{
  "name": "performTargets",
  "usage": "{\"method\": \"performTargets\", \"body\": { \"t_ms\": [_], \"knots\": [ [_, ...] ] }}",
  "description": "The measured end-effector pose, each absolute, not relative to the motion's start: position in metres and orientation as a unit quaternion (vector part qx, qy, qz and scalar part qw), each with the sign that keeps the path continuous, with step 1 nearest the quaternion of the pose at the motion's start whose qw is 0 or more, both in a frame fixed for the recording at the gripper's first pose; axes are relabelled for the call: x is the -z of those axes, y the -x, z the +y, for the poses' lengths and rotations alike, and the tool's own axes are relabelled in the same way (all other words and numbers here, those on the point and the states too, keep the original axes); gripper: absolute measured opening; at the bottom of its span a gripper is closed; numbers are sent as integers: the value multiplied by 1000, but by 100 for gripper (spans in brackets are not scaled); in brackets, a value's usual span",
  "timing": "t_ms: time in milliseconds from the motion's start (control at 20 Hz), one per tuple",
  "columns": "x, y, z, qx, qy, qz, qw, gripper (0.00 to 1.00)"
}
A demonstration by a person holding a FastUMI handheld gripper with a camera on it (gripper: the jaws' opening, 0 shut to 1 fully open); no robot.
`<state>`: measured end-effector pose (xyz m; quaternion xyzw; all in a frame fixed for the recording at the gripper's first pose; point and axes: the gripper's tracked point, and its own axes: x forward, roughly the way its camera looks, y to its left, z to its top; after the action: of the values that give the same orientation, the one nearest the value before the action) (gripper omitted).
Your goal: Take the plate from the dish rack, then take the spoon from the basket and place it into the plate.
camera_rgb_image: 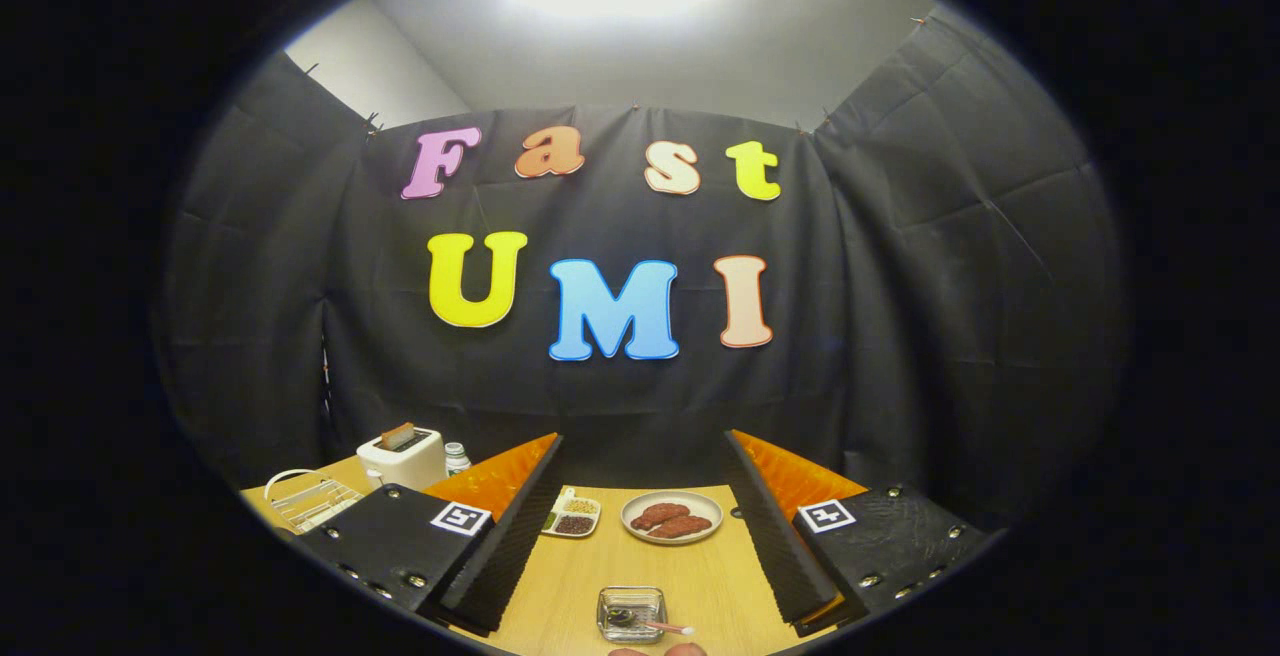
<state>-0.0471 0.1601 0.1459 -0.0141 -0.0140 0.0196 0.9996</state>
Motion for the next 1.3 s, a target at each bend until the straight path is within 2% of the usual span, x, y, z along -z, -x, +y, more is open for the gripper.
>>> {"method": "performTargets", "body": {
  "t_ms": [250,550,800,1300],
  "knots": [
    [-135,39,223,-73,5,29,997,96],
    [-84,33,287,-128,-43,175,975,96],
    [-39,23,321,-133,-55,280,949,97],
    [29,0,359,-108,-67,419,899,98]
  ]
}}
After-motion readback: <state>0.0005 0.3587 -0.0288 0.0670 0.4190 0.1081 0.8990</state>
